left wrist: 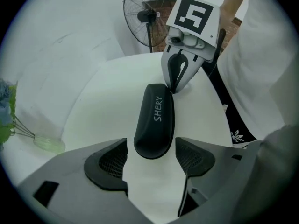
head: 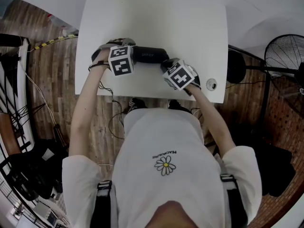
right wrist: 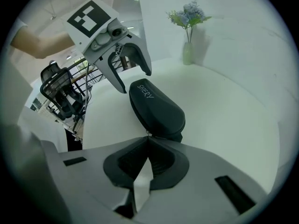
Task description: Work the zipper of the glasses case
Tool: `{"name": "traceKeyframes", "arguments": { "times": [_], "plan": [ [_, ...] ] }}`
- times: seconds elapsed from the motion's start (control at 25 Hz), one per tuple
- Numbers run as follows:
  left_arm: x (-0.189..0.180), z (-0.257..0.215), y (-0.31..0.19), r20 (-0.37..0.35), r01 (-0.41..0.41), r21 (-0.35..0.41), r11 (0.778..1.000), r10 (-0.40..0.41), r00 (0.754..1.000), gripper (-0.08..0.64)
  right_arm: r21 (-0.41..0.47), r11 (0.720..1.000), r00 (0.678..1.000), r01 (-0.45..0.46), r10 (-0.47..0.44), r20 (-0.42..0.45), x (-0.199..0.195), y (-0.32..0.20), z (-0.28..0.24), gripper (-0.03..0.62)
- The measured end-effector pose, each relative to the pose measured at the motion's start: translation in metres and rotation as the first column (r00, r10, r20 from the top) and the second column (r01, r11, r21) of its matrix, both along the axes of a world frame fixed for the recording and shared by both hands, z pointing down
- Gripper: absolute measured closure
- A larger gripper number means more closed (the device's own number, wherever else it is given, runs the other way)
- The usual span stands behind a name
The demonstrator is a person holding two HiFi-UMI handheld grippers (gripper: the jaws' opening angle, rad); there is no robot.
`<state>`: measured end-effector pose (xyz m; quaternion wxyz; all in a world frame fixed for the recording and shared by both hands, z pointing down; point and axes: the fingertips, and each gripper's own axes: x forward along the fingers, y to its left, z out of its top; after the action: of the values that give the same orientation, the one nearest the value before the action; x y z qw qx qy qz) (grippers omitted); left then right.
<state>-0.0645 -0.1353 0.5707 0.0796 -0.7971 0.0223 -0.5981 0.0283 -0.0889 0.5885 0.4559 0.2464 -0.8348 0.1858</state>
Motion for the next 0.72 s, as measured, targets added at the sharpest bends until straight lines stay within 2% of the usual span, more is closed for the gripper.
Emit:
{"name": "traceKeyframes", "arguments": {
  "times": [0.08, 0.28, 0.4, 0.44, 0.48, 0.6, 0.72],
  "plan": [
    [-0.006, 0.005, 0.000, 0.000, 0.019, -0.019, 1.000, -0.019, 1.000, 0.202, 0.000, 1.000, 1.000, 0.012, -0.012, -0.005, 0.000, 0.001, 0.000, 0.584],
    [-0.012, 0.023, 0.001, 0.040, -0.020, -0.015, 1.000, 0.021, 0.999, 0.196, 0.013, 0.999, 0.999, 0.045, -0.045, -0.014, 0.001, -0.004, -0.002, 0.584],
    [-0.008, 0.028, -0.004, 0.024, 0.030, 0.018, 0.999, -0.030, 0.999, 0.210, 0.025, 0.999, 0.999, 0.026, -0.025, -0.022, 0.003, -0.009, -0.003, 0.584],
    [-0.007, 0.027, -0.005, 0.022, 0.048, 0.021, 0.999, -0.049, 0.999, 0.265, 0.032, 0.999, 1.000, 0.004, -0.003, -0.027, 0.005, -0.012, -0.003, 0.583],
    [-0.006, 0.026, -0.004, 0.020, 0.066, 0.014, 0.998, -0.067, 0.998, 0.273, 0.035, 0.999, 0.999, -0.023, 0.024, -0.029, 0.007, -0.015, -0.003, 0.583],
    [-0.005, 0.026, -0.001, 0.012, 0.120, 0.002, 0.993, -0.120, 0.993, 0.276, 0.020, 0.997, 0.997, -0.078, 0.078, -0.005, 0.006, -0.016, -0.003, 0.584],
    [0.000, 0.025, 0.004, -0.002, 0.162, -0.007, 0.987, -0.162, 0.987, 0.278, 0.015, 0.998, 0.998, -0.059, 0.059, 0.016, -0.006, -0.009, -0.004, 0.584]
  ]
}}
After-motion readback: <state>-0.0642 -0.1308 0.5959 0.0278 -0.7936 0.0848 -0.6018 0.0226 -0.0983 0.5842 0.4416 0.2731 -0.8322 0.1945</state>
